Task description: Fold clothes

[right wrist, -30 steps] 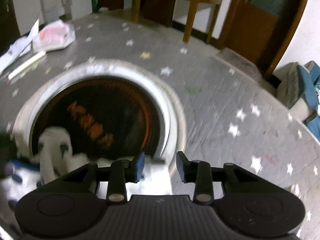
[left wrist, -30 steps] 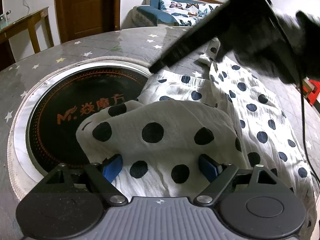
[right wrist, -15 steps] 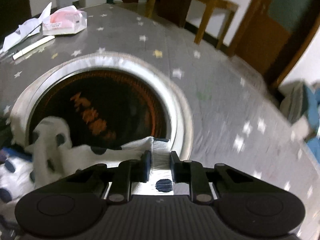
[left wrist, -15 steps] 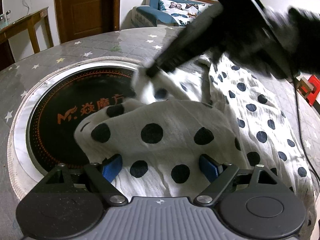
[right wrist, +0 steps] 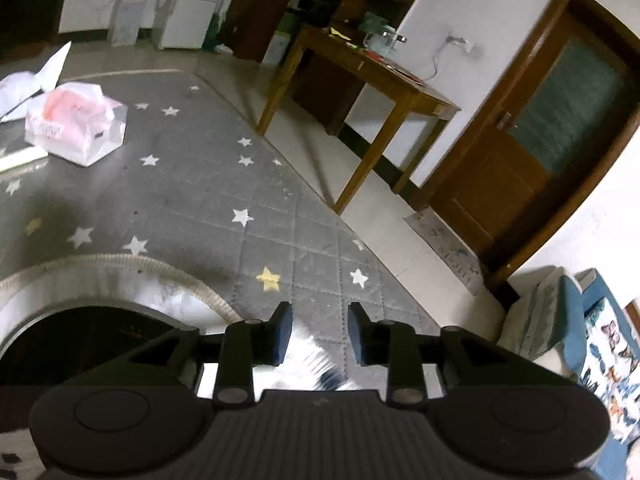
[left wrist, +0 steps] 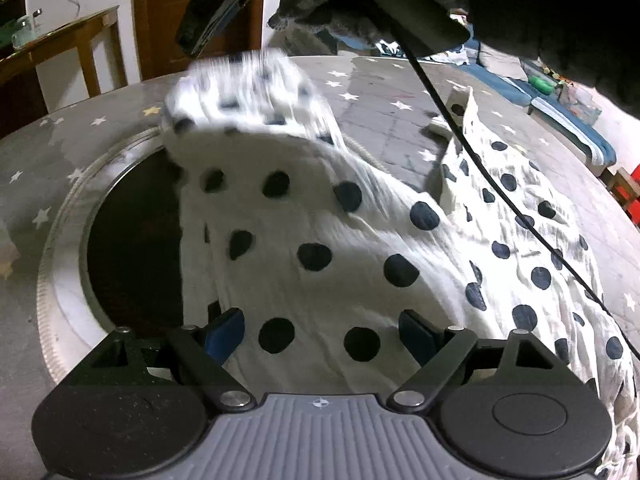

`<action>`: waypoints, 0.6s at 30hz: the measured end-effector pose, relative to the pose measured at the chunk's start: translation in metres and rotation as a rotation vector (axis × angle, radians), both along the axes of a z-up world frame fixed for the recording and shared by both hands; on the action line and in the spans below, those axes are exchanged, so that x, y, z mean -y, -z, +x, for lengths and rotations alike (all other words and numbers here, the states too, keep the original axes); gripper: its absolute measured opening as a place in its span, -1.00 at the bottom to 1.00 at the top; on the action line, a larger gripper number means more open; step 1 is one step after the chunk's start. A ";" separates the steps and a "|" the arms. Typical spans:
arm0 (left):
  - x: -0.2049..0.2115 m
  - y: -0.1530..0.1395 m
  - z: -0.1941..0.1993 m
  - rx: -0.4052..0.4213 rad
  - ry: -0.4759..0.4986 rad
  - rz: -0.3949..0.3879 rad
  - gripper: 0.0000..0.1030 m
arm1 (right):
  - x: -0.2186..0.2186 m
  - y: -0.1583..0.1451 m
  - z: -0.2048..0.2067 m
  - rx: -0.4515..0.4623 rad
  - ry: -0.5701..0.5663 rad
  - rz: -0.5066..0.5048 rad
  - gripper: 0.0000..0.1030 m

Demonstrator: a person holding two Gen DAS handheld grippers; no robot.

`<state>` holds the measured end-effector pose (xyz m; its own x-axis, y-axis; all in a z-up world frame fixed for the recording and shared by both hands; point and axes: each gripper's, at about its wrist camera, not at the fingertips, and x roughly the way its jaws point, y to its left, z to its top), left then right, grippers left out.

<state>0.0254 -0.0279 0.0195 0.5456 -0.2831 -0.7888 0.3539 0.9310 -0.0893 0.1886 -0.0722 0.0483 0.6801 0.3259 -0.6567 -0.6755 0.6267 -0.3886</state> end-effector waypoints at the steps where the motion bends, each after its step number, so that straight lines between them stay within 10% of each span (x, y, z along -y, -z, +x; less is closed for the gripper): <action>1: -0.001 0.000 0.000 0.001 -0.002 0.003 0.68 | 0.007 -0.004 -0.001 -0.011 0.006 0.017 -0.34; 18: 0.009 -0.013 -0.013 0.031 -0.025 0.044 0.68 | 0.283 0.016 -0.031 -0.170 0.578 0.144 -0.24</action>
